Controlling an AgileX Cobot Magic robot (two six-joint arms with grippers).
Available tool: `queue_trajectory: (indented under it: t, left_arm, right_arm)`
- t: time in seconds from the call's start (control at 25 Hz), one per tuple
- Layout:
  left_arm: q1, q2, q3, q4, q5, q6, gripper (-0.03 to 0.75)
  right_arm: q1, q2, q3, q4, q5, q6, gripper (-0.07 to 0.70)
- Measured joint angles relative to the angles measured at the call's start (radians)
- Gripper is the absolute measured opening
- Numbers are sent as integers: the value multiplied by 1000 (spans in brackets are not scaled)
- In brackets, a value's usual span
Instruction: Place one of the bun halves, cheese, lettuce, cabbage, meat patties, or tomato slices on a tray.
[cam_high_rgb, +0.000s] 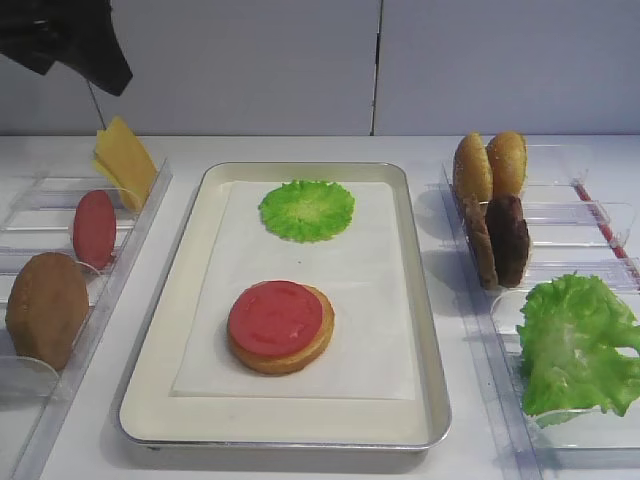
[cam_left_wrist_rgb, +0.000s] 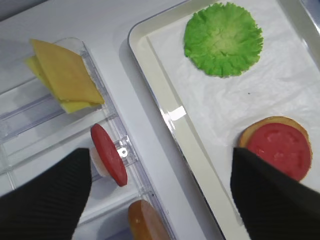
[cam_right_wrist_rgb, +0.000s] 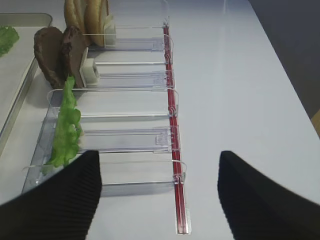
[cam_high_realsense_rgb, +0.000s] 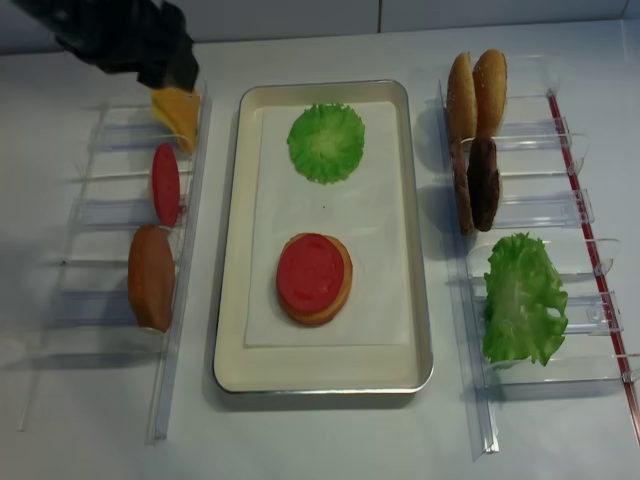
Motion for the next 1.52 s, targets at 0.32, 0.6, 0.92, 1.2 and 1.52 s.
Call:
queue_trajectory:
  t: [0.32, 0.6, 0.92, 1.2, 1.52]
  left_arm:
    - [0, -268, 235, 6, -17, -32, 561]
    - [0, -561, 525, 21, -120, -84, 561]
    - [0, -875, 803, 27, -132, -114, 561]
    - [0, -1140, 953, 27, -72, -153, 561]
    - [0, -1441, 1011, 56, -5, -153, 561]
  right_arm:
    - [0, 0, 0, 0, 0, 0, 527]
    - [0, 0, 0, 0, 0, 0, 527]
    - [0, 0, 0, 0, 0, 0, 527]
    - [0, 0, 0, 0, 0, 0, 527]
    - [0, 0, 0, 0, 0, 0, 527]
